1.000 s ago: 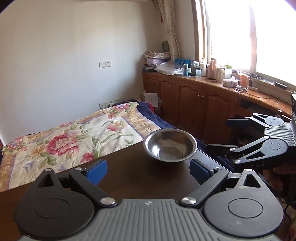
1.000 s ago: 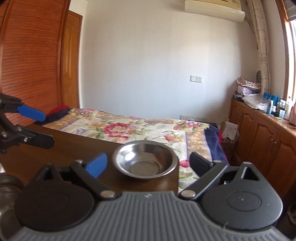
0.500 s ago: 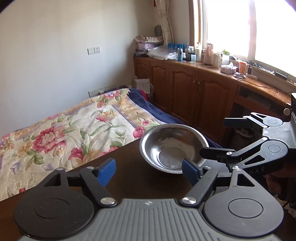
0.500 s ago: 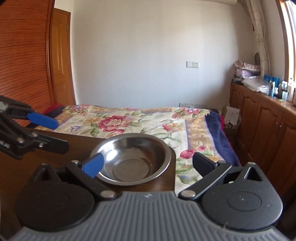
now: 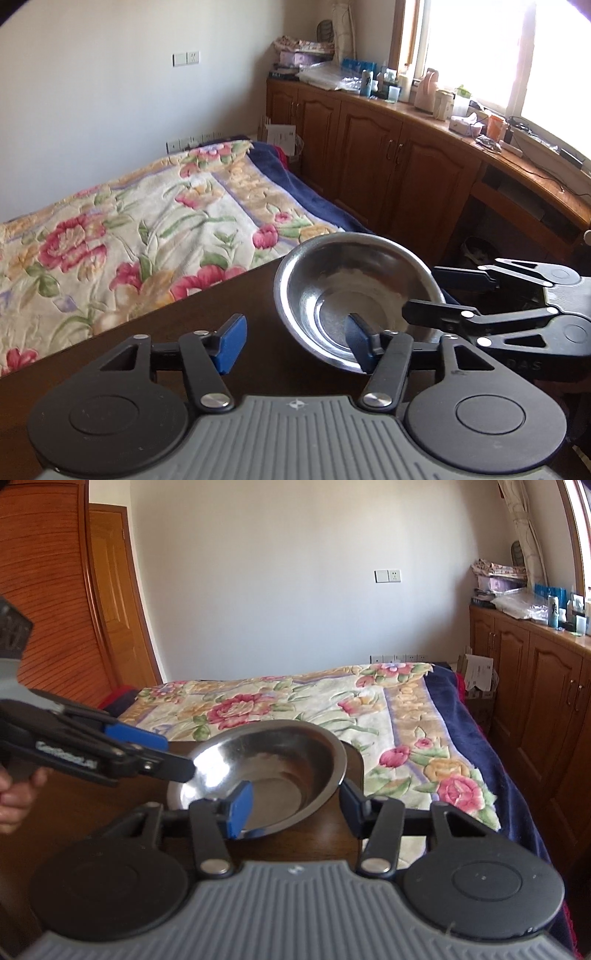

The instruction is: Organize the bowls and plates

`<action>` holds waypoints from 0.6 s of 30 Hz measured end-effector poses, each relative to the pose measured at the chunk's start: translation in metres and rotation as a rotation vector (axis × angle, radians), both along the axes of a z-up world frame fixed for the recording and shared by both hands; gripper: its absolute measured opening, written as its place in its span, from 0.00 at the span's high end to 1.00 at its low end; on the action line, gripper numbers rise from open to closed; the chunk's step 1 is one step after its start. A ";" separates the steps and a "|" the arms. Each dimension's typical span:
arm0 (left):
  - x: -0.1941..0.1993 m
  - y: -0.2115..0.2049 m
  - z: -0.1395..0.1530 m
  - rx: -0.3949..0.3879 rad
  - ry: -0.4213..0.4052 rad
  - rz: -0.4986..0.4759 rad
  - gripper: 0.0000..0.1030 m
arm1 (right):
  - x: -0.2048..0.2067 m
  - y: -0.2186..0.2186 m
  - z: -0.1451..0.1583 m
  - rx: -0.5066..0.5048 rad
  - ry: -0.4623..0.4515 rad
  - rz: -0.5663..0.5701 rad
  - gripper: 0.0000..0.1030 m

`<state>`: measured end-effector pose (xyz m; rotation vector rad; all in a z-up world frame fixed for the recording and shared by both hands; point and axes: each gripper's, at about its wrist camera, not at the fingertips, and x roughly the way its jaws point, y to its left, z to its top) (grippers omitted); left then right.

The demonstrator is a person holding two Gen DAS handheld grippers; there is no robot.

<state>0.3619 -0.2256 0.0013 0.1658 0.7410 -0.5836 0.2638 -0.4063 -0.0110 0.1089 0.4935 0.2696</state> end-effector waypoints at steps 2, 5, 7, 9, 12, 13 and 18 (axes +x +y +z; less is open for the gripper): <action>0.004 -0.001 -0.004 -0.008 0.020 0.001 0.44 | 0.000 0.000 -0.001 0.001 0.005 0.002 0.50; 0.009 -0.003 -0.008 -0.005 0.035 0.001 0.48 | 0.001 0.002 -0.002 0.007 0.016 0.008 0.54; 0.010 -0.005 -0.010 -0.002 0.043 -0.001 0.54 | 0.002 0.002 -0.003 0.011 0.021 0.012 0.59; 0.011 -0.004 -0.013 -0.005 0.054 0.002 0.61 | 0.002 0.002 -0.003 0.013 0.025 0.012 0.60; 0.013 -0.004 -0.014 -0.002 0.060 0.010 0.76 | 0.002 0.001 -0.003 0.025 0.032 0.013 0.66; 0.013 -0.004 -0.014 0.001 0.065 0.011 0.77 | 0.002 0.001 -0.004 0.032 0.036 0.011 0.68; 0.011 -0.003 -0.012 -0.003 0.060 0.021 0.80 | -0.002 0.002 -0.001 0.021 0.036 -0.003 0.75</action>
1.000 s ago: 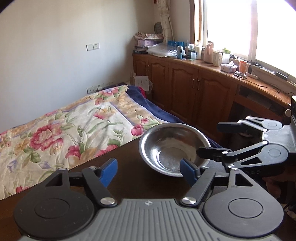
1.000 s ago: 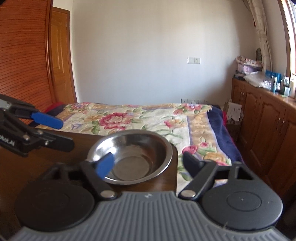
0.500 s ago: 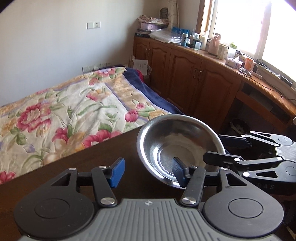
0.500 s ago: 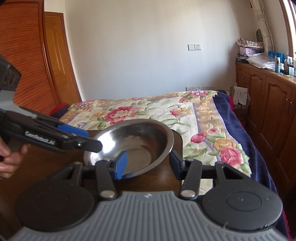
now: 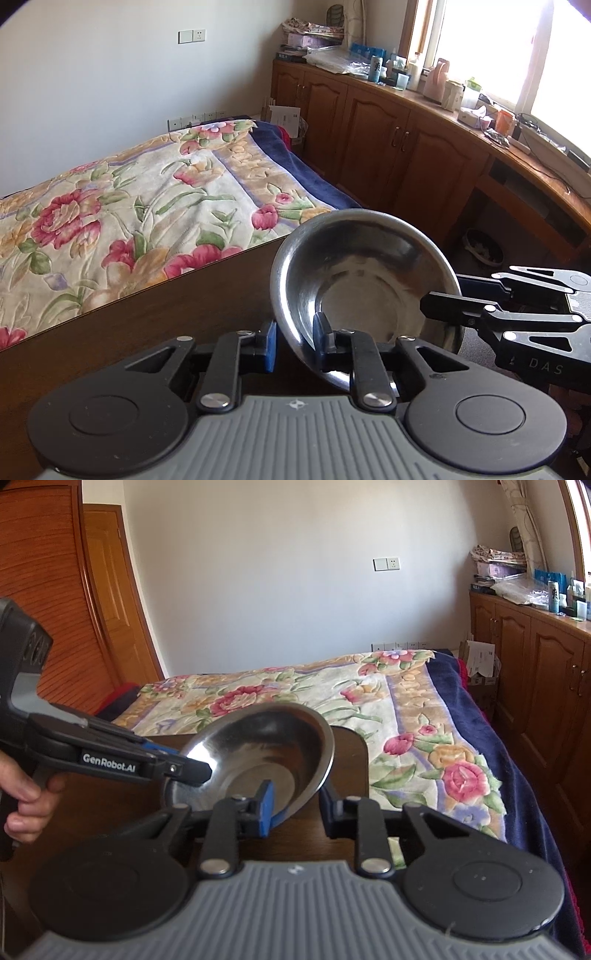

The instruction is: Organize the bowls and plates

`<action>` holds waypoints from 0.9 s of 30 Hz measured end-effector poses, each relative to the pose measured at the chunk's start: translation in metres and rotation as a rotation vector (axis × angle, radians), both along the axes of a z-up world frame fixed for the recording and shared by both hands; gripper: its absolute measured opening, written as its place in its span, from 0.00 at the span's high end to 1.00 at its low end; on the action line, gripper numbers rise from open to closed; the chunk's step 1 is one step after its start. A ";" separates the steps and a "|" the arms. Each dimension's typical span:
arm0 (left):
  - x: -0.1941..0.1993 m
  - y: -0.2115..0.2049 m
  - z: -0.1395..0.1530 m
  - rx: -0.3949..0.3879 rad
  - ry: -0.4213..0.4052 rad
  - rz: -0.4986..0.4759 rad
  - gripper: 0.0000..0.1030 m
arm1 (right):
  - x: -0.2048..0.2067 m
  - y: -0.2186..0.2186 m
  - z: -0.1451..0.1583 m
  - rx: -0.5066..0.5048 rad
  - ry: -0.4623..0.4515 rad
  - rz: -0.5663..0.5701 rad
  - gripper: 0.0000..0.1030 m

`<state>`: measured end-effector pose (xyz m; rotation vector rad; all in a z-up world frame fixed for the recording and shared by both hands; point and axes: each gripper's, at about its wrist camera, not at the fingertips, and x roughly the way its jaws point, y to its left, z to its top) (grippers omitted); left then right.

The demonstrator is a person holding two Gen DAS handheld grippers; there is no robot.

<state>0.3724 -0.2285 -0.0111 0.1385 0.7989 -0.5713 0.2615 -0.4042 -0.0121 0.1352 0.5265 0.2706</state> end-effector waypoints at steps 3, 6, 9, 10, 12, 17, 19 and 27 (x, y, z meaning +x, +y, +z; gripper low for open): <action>-0.004 0.002 0.006 -0.008 -0.012 0.007 0.81 | -0.002 -0.002 0.002 -0.003 -0.002 -0.008 0.79; -0.011 0.003 0.015 -0.011 -0.030 0.006 0.83 | -0.006 -0.001 0.005 -0.011 -0.010 -0.018 0.80; -0.019 0.004 0.023 -0.007 -0.055 -0.001 0.84 | -0.010 -0.001 0.011 -0.008 -0.022 -0.026 0.82; -0.022 0.004 0.026 -0.001 -0.064 -0.004 0.84 | -0.012 -0.001 0.013 -0.006 -0.025 -0.028 0.83; -0.027 0.006 0.033 -0.008 -0.074 -0.007 0.85 | -0.016 0.000 0.018 -0.007 -0.034 -0.034 0.84; -0.040 0.012 0.049 -0.019 -0.097 -0.020 0.86 | -0.026 0.002 0.030 -0.010 -0.056 -0.042 0.85; -0.048 0.014 0.056 -0.016 -0.117 -0.029 0.86 | -0.031 0.004 0.035 -0.016 -0.068 -0.044 0.85; -0.073 0.029 0.076 -0.036 -0.164 -0.046 0.86 | -0.046 0.009 0.053 -0.029 -0.120 -0.054 0.87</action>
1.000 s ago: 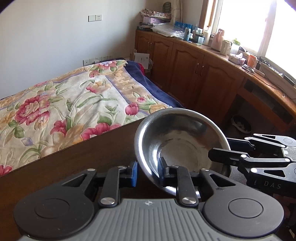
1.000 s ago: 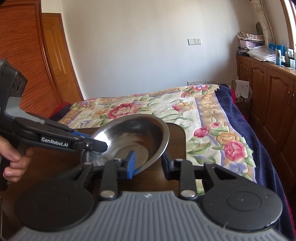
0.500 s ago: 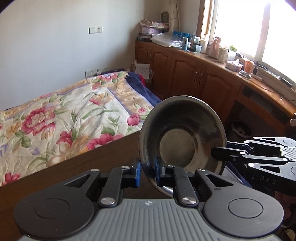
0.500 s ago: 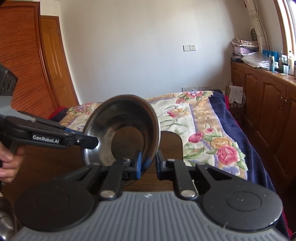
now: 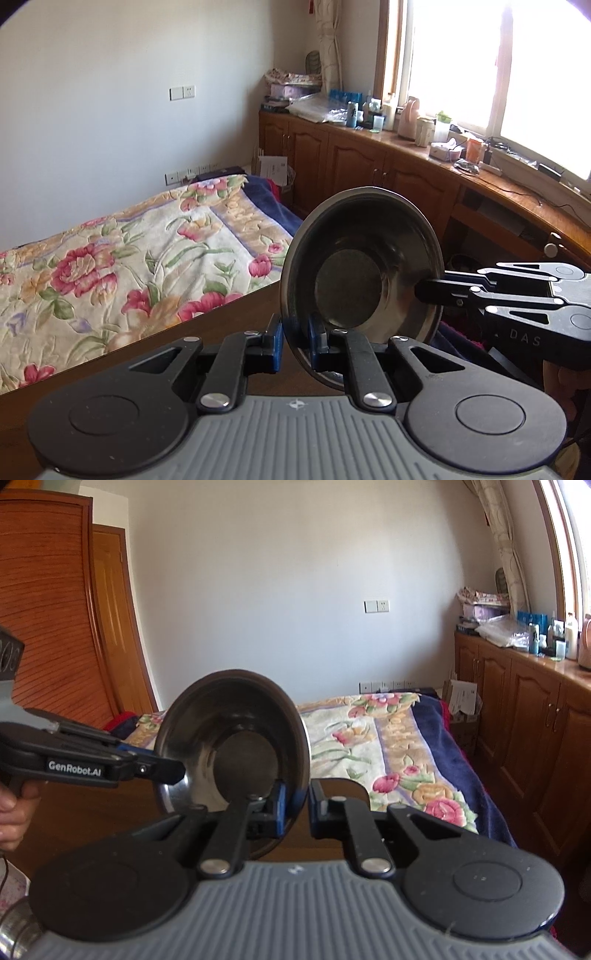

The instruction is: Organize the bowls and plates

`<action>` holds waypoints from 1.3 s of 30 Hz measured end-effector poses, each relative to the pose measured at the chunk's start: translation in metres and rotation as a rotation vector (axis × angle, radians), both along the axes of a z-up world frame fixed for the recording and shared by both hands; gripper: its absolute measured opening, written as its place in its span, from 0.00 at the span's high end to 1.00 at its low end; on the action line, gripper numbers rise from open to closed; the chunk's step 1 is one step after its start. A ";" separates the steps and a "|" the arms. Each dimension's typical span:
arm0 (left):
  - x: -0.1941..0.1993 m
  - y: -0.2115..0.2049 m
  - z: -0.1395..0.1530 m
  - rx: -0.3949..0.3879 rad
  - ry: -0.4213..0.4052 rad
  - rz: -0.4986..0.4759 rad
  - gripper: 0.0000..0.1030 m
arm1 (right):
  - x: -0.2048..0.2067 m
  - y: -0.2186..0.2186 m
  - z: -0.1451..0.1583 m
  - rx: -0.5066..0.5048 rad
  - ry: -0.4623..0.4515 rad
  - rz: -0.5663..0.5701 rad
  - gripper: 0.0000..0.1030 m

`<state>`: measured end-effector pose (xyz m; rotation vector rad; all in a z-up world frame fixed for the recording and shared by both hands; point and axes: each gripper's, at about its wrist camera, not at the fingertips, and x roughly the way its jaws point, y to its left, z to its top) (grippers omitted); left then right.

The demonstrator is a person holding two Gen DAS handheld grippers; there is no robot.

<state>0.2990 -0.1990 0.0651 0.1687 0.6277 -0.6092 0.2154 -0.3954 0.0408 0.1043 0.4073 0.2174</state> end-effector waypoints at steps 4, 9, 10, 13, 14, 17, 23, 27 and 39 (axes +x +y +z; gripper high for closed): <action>-0.013 0.009 0.009 -0.006 -0.022 -0.002 0.87 | -0.006 0.005 0.005 -0.009 -0.016 0.002 0.87; -0.029 0.022 0.017 -0.015 -0.049 -0.002 0.87 | -0.016 0.011 0.013 -0.018 -0.038 0.008 0.88; -0.033 0.024 0.018 -0.016 -0.053 -0.002 0.87 | -0.018 0.013 0.015 -0.020 -0.043 0.008 0.89; -0.042 0.033 0.022 -0.023 -0.064 0.001 0.88 | -0.025 0.019 0.020 -0.036 -0.058 0.013 0.90; -0.046 0.035 0.024 -0.026 -0.068 0.002 0.89 | -0.027 0.021 0.022 -0.040 -0.063 0.014 0.90; -0.057 0.044 0.027 -0.036 -0.080 0.006 0.89 | -0.033 0.025 0.026 -0.046 -0.077 0.019 0.90; -0.080 0.063 0.031 -0.050 -0.095 0.015 0.89 | -0.048 0.038 0.031 -0.063 -0.096 0.033 0.90; -0.094 0.076 0.031 -0.058 -0.101 0.021 0.89 | -0.059 0.047 0.032 -0.075 -0.101 0.046 0.90; -0.138 0.106 0.009 -0.052 -0.068 0.039 0.90 | -0.090 0.074 0.017 -0.104 -0.059 0.096 0.90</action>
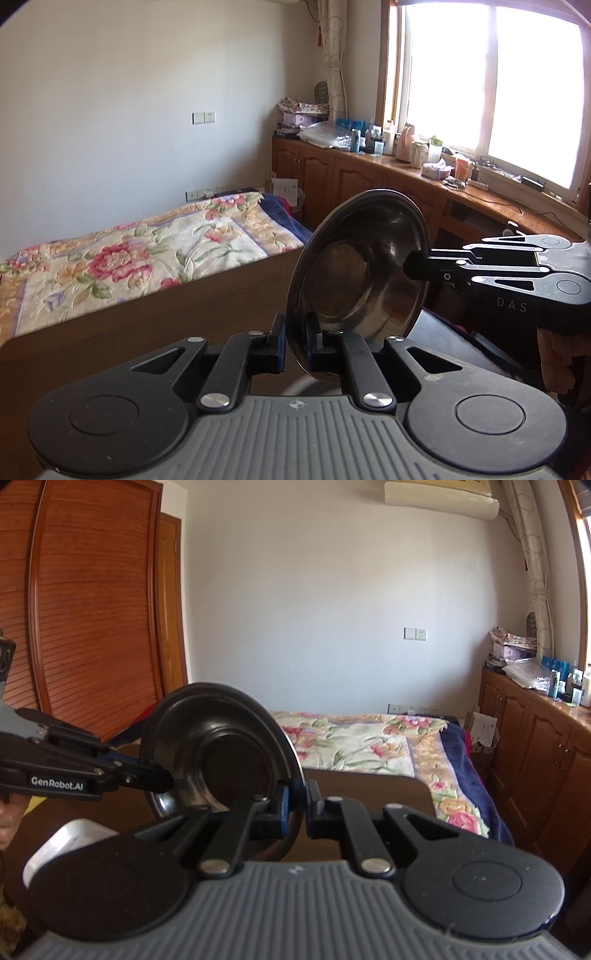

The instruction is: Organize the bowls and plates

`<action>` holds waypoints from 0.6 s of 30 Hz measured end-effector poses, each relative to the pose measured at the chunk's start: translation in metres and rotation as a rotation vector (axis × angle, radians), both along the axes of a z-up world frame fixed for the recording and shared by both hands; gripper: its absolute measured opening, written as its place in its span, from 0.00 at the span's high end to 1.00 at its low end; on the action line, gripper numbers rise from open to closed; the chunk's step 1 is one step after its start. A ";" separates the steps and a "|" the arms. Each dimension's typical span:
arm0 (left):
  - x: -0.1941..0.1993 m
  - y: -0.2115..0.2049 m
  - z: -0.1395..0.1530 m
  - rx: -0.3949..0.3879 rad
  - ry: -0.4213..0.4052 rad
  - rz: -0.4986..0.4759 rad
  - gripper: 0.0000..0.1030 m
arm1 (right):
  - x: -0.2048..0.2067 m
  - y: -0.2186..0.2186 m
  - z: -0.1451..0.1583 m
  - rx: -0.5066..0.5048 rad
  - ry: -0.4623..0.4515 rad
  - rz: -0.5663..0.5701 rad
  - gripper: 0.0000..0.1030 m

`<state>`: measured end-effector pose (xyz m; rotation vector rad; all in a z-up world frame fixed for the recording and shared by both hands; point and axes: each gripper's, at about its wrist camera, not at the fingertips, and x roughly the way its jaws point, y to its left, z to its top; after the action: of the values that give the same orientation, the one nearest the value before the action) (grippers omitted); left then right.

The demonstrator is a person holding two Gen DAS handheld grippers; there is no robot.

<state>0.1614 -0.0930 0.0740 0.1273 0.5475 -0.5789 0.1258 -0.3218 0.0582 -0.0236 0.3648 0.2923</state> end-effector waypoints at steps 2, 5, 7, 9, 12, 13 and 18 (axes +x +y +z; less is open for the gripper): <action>-0.008 0.004 -0.005 0.001 0.010 0.001 0.90 | -0.005 0.004 -0.003 -0.006 0.013 0.009 0.90; -0.021 0.010 -0.012 -0.005 0.023 0.001 0.90 | -0.016 0.009 -0.006 -0.017 0.025 0.020 0.90; -0.030 0.014 -0.017 -0.008 0.032 0.000 0.90 | -0.024 0.012 -0.009 -0.024 0.032 0.027 0.90; -0.038 0.016 -0.021 -0.011 0.041 0.002 0.90 | -0.029 0.015 -0.011 -0.030 0.043 0.035 0.90; -0.048 0.020 -0.029 -0.014 0.061 0.008 0.90 | -0.036 0.020 -0.016 -0.032 0.059 0.045 0.90; -0.050 0.021 -0.031 -0.015 0.065 0.011 0.90 | -0.038 0.020 -0.017 -0.031 0.064 0.048 0.90; -0.065 0.028 -0.038 -0.046 0.097 0.024 0.91 | -0.045 0.023 -0.024 -0.016 0.084 0.061 0.89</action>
<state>0.0965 -0.0650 0.0357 0.0497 0.6288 -0.5763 0.0807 -0.2986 0.0346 -0.0379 0.4503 0.3511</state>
